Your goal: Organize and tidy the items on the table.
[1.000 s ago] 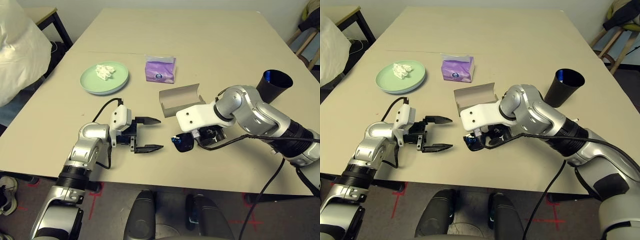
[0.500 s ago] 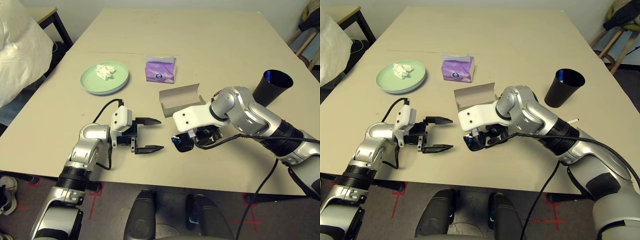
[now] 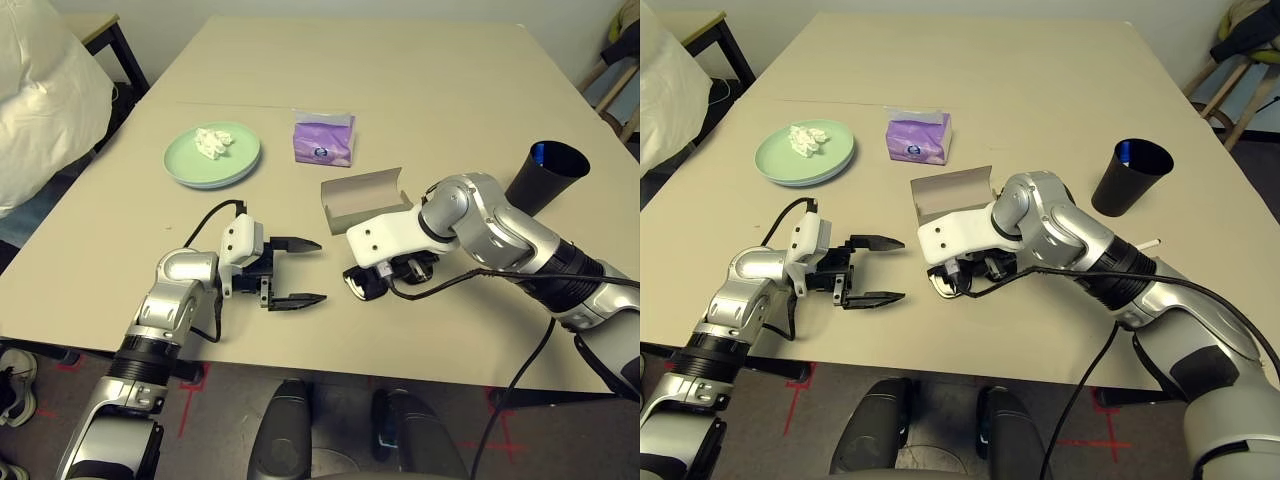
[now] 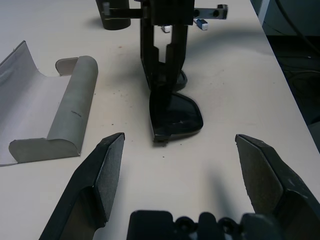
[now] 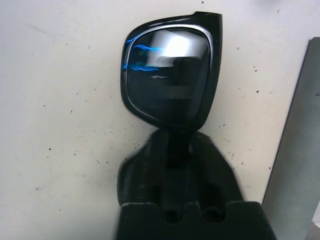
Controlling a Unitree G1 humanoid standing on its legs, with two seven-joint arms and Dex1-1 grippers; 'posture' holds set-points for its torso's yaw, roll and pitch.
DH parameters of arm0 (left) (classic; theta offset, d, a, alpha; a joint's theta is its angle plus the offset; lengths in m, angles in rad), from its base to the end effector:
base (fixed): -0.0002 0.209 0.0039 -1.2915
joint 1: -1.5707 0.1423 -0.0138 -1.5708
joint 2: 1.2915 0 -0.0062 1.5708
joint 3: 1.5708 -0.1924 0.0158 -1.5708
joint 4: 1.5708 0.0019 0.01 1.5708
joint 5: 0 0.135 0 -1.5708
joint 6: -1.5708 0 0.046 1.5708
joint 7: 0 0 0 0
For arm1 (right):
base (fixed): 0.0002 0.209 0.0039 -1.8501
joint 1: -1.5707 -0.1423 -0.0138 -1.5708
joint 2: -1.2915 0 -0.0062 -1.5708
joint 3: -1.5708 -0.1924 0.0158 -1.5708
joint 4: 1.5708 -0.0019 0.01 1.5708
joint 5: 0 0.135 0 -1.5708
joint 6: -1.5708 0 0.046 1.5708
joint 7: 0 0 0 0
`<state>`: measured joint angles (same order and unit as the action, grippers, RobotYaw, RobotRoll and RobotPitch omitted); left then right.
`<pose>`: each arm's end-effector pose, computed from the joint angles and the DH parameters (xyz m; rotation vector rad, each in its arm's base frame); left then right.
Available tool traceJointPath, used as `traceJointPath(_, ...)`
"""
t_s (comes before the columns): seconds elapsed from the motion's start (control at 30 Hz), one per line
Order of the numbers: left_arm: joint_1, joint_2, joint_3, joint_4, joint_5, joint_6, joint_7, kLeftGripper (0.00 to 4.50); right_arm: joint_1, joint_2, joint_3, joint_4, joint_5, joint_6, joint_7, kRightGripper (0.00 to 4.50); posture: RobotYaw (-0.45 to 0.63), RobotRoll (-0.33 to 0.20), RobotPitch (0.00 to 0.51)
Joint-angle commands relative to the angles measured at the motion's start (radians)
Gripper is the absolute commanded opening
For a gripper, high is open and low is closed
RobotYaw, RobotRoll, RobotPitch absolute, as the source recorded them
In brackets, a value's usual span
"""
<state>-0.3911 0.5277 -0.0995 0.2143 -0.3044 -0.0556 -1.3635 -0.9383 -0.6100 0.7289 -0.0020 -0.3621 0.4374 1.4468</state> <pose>0.2741 0.2266 0.1117 0.3446 -0.0093 -1.4248 0.3017 -0.1096 0.2062 -1.3914 0.5495 1.4245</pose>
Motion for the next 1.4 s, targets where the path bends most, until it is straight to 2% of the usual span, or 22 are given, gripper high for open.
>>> traceJointPath(0.03,0.013,0.01,-0.016,-0.021,0.004,-0.01,-0.004,4.5,0.011,0.003,-0.01,0.003,-0.009,-0.005,-0.003,0.41,0.28,0.0,0.135)
traceJointPath(0.3,0.007,0.009,-0.017,-0.011,0.005,-0.01,-0.005,4.5,-0.009,-0.006,-0.039,-0.013,0.008,0.001,0.016,0.41,0.27,0.0,0.129)
traceJointPath(0.53,-0.002,0.007,-0.005,-0.008,-0.004,-0.003,0.004,4.5,-0.057,-0.033,-0.116,-0.054,0.047,0.012,0.049,0.41,0.26,0.0,0.123)
traceJointPath(0.7,-0.02,0.003,0.005,0.007,0.006,-0.015,0.036,4.5,-0.095,-0.036,-0.159,-0.036,0.038,-0.034,0.005,0.41,0.26,0.0,0.12)
traceJointPath(1.03,-0.067,-0.011,0.038,-0.002,-0.041,0.041,0.091,4.5,-0.179,0.04,-0.156,0.179,-0.021,-0.157,-0.128,0.41,0.26,0.0,0.113)
traceJointPath(1.4,-0.056,0.011,0.047,-0.029,-0.045,0.067,0.094,4.5,-0.279,0.183,-0.122,0.575,-0.141,-0.335,-0.317,0.41,0.29,0.0,0.113)
